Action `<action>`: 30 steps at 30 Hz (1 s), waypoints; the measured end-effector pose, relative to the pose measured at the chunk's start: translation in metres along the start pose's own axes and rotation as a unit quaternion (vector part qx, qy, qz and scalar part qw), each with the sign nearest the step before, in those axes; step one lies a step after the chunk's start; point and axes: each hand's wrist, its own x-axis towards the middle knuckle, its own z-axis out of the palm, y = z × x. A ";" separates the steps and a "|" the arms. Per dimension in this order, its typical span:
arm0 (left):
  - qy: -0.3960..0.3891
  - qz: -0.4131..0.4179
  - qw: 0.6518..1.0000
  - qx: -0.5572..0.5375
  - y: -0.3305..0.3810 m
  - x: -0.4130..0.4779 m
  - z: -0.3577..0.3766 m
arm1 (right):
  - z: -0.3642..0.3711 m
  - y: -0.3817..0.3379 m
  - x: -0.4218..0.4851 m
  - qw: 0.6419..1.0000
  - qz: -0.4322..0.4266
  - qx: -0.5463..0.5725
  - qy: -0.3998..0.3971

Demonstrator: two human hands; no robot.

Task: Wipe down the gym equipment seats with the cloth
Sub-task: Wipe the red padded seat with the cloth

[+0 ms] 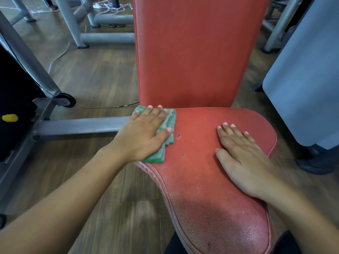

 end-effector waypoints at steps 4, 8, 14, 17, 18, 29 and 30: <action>0.004 -0.043 0.998 0.034 0.027 0.026 0.006 | -0.001 0.000 0.000 1.000 0.000 -0.002 0.003; 0.014 0.026 0.999 0.018 0.024 -0.004 0.009 | -0.001 -0.001 0.000 1.000 0.001 -0.001 0.002; 0.030 -0.080 0.996 0.027 0.016 0.021 0.004 | -0.001 0.000 -0.001 1.000 0.003 0.005 0.001; 0.032 -0.003 0.999 0.031 0.040 0.012 0.010 | -0.001 -0.001 0.000 1.000 0.001 0.003 0.000; 0.025 0.020 0.999 0.021 0.043 0.003 0.013 | -0.001 0.001 0.000 1.000 -0.001 0.005 -0.004; 0.006 -0.005 1.000 0.024 0.044 0.010 0.005 | -0.016 0.034 0.019 0.999 0.006 0.031 0.020; 0.009 0.020 1.000 0.006 0.049 0.003 0.007 | -0.015 0.036 0.019 0.999 0.005 0.026 0.021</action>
